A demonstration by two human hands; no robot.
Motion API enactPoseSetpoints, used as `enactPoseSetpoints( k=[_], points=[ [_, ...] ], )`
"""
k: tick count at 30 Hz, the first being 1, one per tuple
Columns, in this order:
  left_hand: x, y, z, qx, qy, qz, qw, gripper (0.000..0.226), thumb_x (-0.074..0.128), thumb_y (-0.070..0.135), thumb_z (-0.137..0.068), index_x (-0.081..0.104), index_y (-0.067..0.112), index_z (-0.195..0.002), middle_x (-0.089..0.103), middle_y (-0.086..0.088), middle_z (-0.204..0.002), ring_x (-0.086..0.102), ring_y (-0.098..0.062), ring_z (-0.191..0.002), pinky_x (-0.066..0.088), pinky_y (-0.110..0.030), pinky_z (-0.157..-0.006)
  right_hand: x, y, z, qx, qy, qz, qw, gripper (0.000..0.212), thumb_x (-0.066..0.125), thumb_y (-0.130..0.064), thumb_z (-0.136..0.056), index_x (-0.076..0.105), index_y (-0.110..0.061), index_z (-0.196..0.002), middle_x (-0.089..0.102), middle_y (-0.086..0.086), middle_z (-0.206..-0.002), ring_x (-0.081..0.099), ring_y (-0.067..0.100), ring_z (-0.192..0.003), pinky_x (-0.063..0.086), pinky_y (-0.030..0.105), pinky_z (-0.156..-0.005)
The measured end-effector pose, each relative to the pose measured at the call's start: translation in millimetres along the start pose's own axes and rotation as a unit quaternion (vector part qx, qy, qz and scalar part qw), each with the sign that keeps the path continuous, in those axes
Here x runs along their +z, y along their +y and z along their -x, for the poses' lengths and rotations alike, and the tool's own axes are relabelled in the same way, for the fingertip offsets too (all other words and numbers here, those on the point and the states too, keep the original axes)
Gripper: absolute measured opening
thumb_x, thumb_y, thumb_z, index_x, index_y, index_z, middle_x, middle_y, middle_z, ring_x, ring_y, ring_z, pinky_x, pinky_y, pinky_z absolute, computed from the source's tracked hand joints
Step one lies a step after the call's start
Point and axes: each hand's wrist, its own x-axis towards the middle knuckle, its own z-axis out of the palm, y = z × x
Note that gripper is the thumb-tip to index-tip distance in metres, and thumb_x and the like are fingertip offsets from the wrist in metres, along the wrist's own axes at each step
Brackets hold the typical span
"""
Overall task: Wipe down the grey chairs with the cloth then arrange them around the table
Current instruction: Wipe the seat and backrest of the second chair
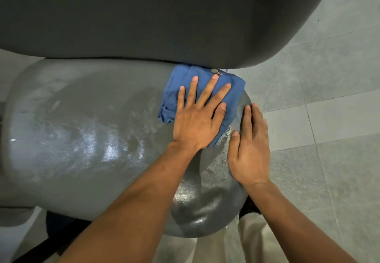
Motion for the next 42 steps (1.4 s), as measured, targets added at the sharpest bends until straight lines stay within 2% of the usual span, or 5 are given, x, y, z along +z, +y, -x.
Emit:
enactPoseSetpoints(
  k=[5, 18, 25, 34, 42],
  points=[
    [-2.7, -51.2, 2.4, -0.07, 0.013, -0.005, 0.997, 0.051, 0.021, 0.048, -0.109, 0.022, 0.043, -0.161, 0.012, 0.011, -0.171, 0.006, -0.03, -0.158, 0.006, -0.06, -0.124, -2.9, -23.1, -8.9, -0.099, -0.029, 0.092, 0.99, 0.064, 0.041, -0.013, -0.091, 0.036, -0.003, -0.154, 0.022, 0.021, -0.165, 0.009, 0.034, -0.156, 0.007, 0.054, -0.126],
    [-50.4, -245.5, 36.8, -0.282, 0.044, -0.044, 0.958, 0.052, 0.017, 0.05, -0.109, 0.016, 0.044, -0.161, 0.01, 0.011, -0.171, 0.001, -0.029, -0.159, 0.001, -0.057, -0.126, 85.2, -134.2, -48.5, -0.178, -0.115, 0.154, 0.965, 0.066, 0.027, -0.039, -0.1, 0.029, -0.006, -0.158, 0.019, 0.014, -0.167, 0.008, 0.034, -0.156, 0.005, 0.056, -0.126],
    [-75.9, -323.7, 88.4, -0.43, 0.113, -0.039, 0.895, 0.053, 0.015, 0.047, -0.109, 0.014, 0.041, -0.162, 0.006, 0.008, -0.172, 0.0, -0.033, -0.158, -0.001, -0.054, -0.127, 93.5, -132.6, -42.4, -0.177, -0.095, 0.203, 0.958, 0.067, 0.025, -0.039, -0.102, 0.023, -0.005, -0.159, 0.013, 0.015, -0.169, 0.001, 0.034, -0.157, -0.002, 0.056, -0.125],
    [-69.2, -312.6, 144.6, -0.564, 0.147, -0.009, 0.813, 0.057, 0.02, 0.041, -0.107, 0.023, 0.029, -0.162, 0.015, 0.0, -0.171, 0.01, -0.04, -0.156, 0.008, -0.058, -0.125, 95.3, -139.6, -42.8, -0.16, -0.095, 0.228, 0.956, 0.068, 0.028, -0.034, -0.1, 0.022, 0.0, -0.158, 0.013, 0.018, -0.168, 0.002, 0.037, -0.156, 0.003, 0.062, -0.123],
    [-56.5, -277.8, 17.7, -0.428, 0.136, -0.04, 0.892, 0.058, 0.021, 0.039, -0.107, 0.019, 0.026, -0.164, 0.013, 0.002, -0.171, 0.003, -0.039, -0.157, 0.003, -0.06, -0.126, 96.9, -139.4, -43.5, -0.165, -0.094, 0.234, 0.953, 0.069, 0.031, -0.033, -0.098, 0.023, 0.0, -0.158, 0.015, 0.02, -0.167, 0.004, 0.039, -0.156, 0.001, 0.062, -0.124]
  ],
)
